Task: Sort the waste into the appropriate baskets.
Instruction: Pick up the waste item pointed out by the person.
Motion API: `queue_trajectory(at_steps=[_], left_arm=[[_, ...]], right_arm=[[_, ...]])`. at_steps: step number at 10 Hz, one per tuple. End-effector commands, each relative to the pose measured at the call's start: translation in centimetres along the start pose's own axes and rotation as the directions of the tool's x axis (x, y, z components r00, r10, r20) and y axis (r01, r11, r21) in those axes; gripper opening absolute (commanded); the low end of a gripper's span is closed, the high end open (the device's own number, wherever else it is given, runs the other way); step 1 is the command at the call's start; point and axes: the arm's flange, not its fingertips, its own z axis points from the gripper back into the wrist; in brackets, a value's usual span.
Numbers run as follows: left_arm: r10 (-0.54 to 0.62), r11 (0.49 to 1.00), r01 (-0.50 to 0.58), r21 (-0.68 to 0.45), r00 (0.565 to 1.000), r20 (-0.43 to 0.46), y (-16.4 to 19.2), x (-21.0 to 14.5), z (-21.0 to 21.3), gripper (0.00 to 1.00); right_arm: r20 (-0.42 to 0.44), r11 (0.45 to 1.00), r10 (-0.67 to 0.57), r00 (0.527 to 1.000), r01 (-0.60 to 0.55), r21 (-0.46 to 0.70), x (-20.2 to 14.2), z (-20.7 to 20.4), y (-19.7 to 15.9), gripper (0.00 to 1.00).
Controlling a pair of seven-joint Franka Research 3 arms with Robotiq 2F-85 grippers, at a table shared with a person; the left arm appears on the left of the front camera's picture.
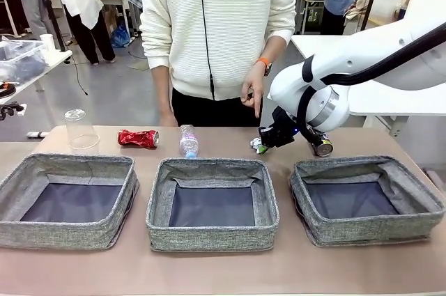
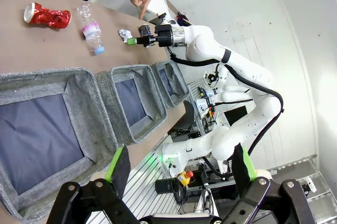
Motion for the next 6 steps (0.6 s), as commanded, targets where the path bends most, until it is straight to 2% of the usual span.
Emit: queue_trajectory(at_steps=[1,6], left_arm=[[-0.021,1.0,0.021,-0.017,1.0,0.008,-0.17,0.06,0.0,1.0],[-0.021,1.0,0.021,-0.017,1.0,0.008,-0.17,0.06,0.0,1.0]], right_arm=[[0.015,1.0,-0.008,1.0,0.008,-0.014,0.08,-0.05,0.03,0.0],[0.013,1.0,-0.008,1.0,0.008,-0.017,0.09,-0.12,-0.05,0.0]])
